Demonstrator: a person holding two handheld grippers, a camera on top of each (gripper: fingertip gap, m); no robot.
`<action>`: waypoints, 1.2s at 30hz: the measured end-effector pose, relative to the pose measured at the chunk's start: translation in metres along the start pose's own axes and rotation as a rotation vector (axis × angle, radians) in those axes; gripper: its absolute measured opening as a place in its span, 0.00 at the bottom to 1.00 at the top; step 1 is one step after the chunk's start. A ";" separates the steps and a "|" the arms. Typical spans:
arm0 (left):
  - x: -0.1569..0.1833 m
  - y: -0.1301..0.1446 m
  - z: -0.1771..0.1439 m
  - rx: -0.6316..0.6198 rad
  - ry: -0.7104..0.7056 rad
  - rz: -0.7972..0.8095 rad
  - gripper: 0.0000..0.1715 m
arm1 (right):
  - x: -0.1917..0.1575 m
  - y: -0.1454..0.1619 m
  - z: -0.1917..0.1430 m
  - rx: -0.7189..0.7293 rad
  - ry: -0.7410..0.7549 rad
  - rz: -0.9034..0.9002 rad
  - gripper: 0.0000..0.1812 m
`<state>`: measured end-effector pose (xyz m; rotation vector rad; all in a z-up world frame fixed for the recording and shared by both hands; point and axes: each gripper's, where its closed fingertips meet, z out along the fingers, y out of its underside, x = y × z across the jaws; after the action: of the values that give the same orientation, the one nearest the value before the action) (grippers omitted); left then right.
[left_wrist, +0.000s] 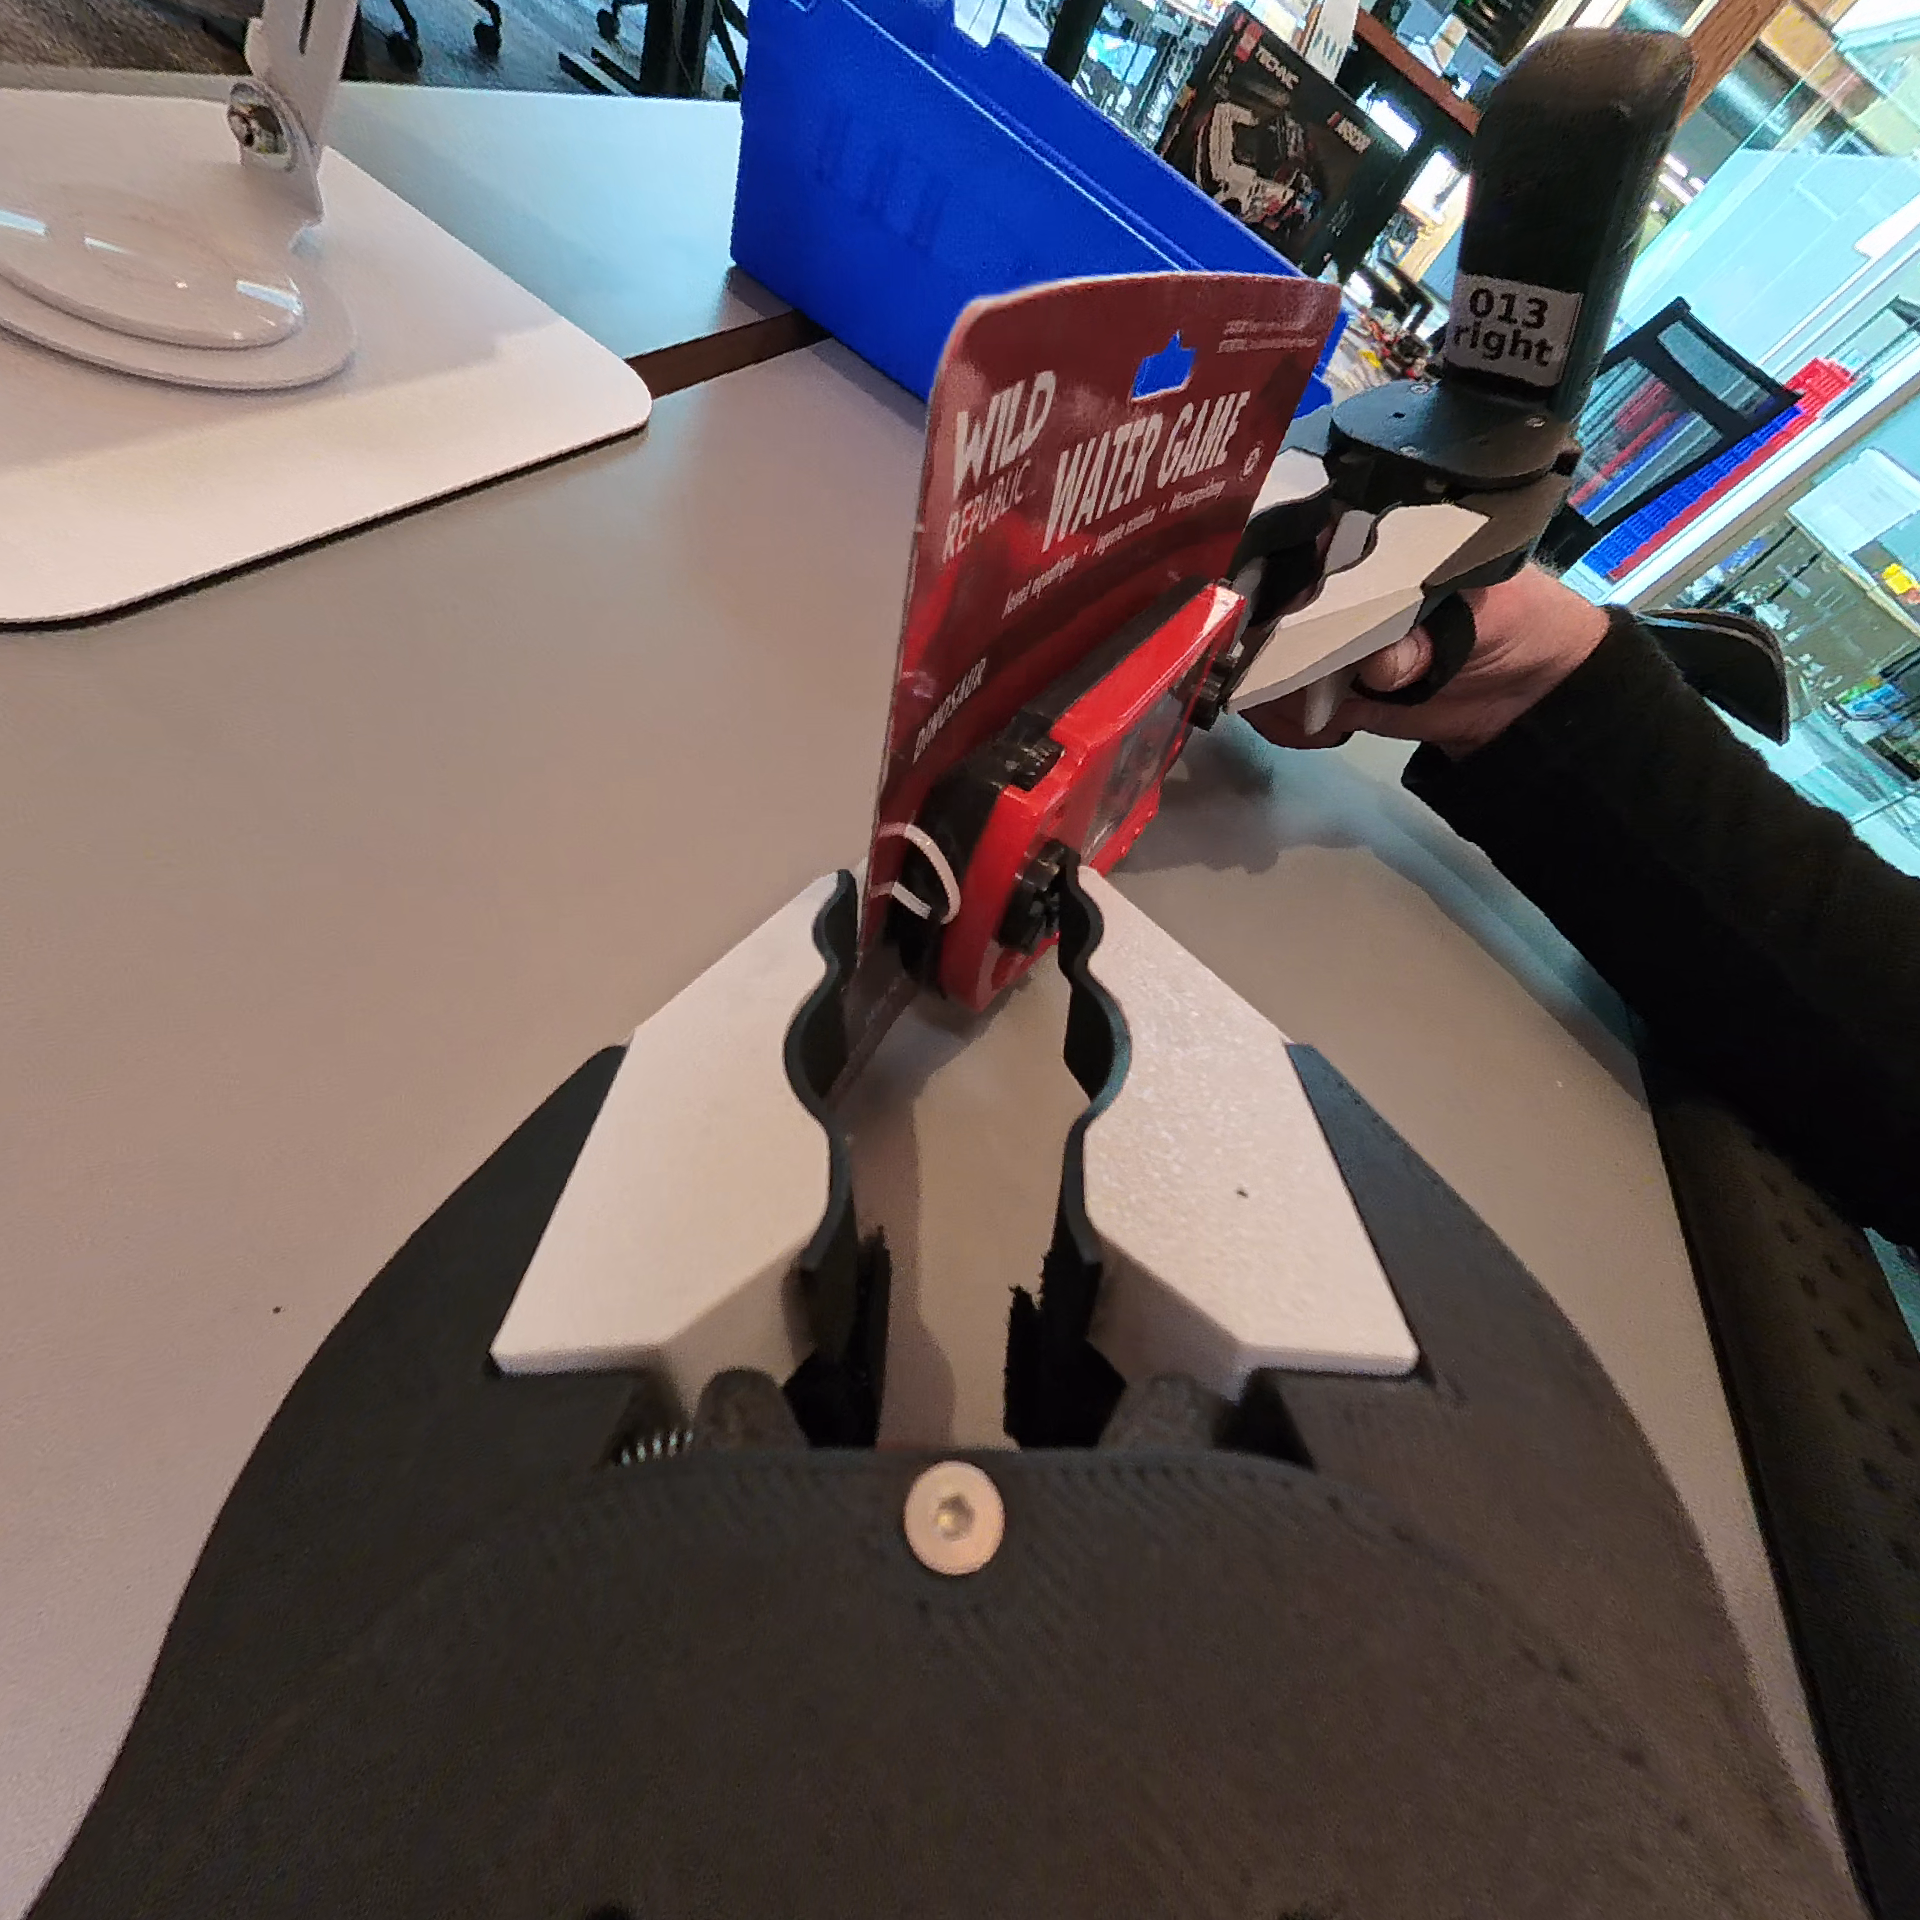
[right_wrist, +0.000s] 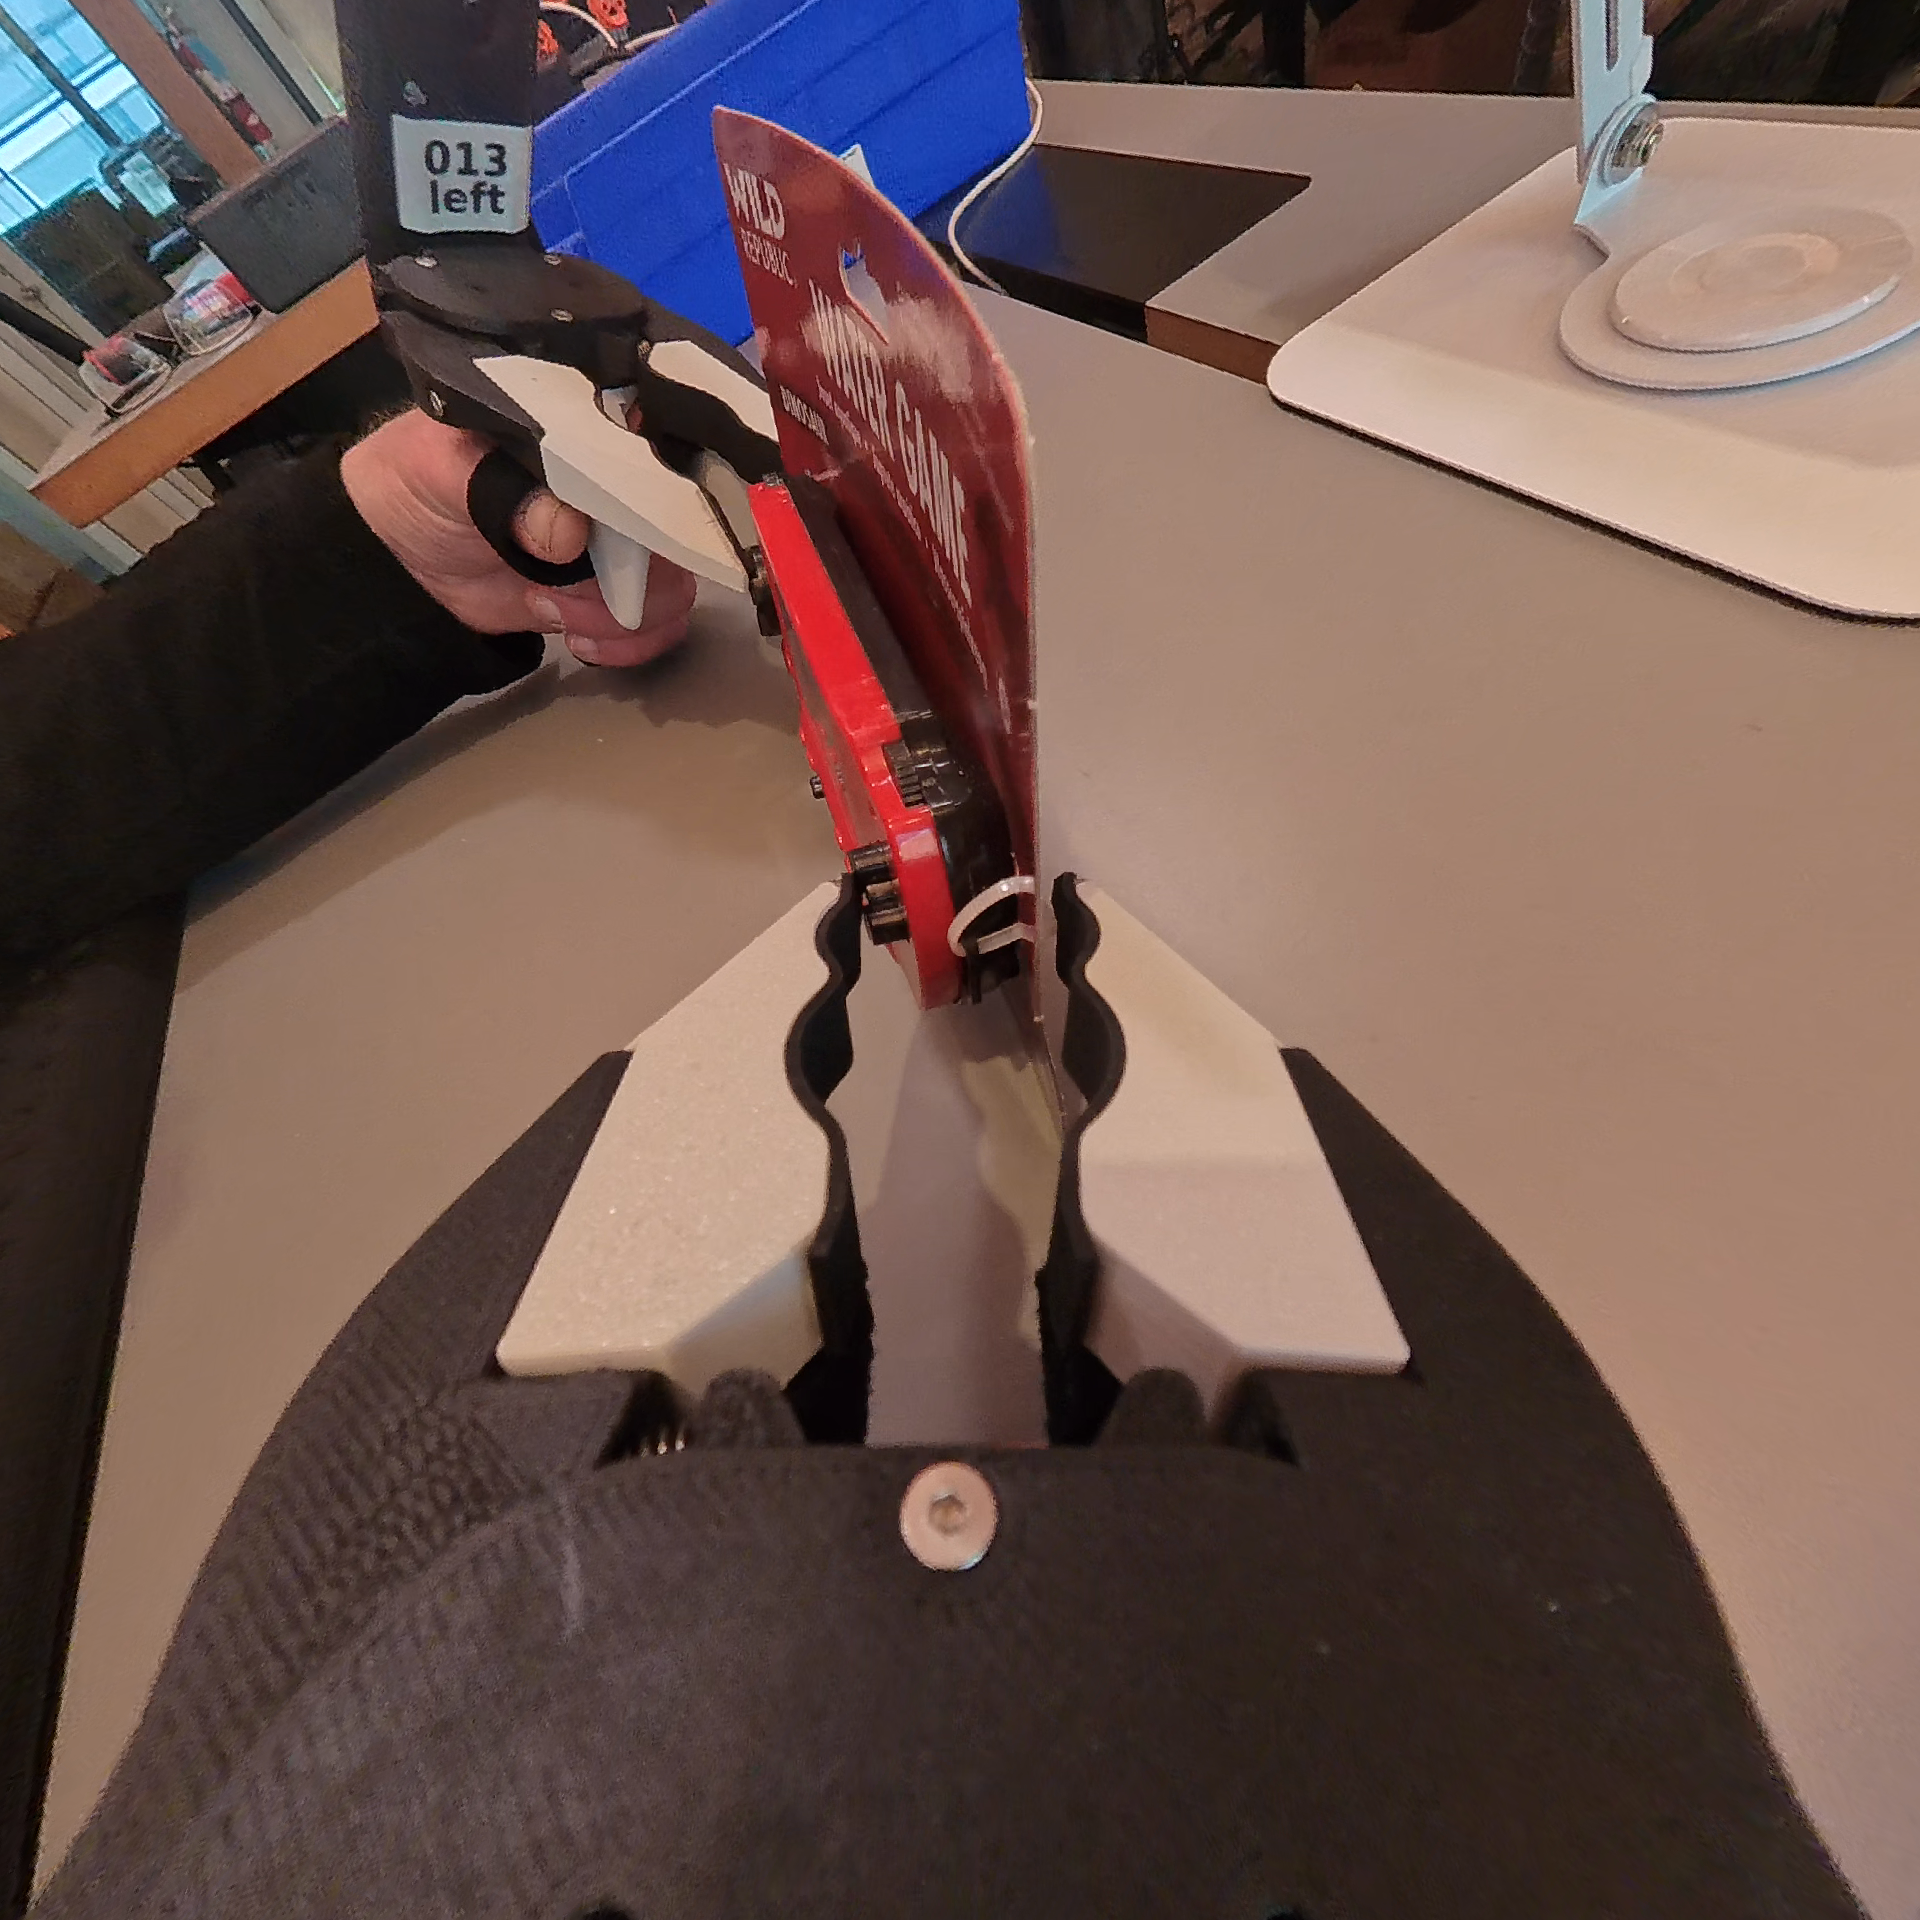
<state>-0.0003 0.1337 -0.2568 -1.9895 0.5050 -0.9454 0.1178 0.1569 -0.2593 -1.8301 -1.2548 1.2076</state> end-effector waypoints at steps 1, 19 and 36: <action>0.000 0.001 -0.001 -0.004 0.004 0.005 0.21 | -0.001 -0.001 0.000 -0.003 0.003 -0.005 0.19; 0.000 -0.017 -0.020 0.105 0.099 -0.066 0.15 | -0.025 -0.048 -0.002 -0.054 0.055 -0.031 0.18; 0.005 -0.026 -0.019 0.128 0.085 -0.059 0.15 | -0.023 -0.055 -0.010 -0.002 0.016 -0.013 0.18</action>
<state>-0.0114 0.1349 -0.2263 -1.8645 0.4236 -1.0762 0.1030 0.1562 -0.2012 -1.8265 -1.2576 1.1824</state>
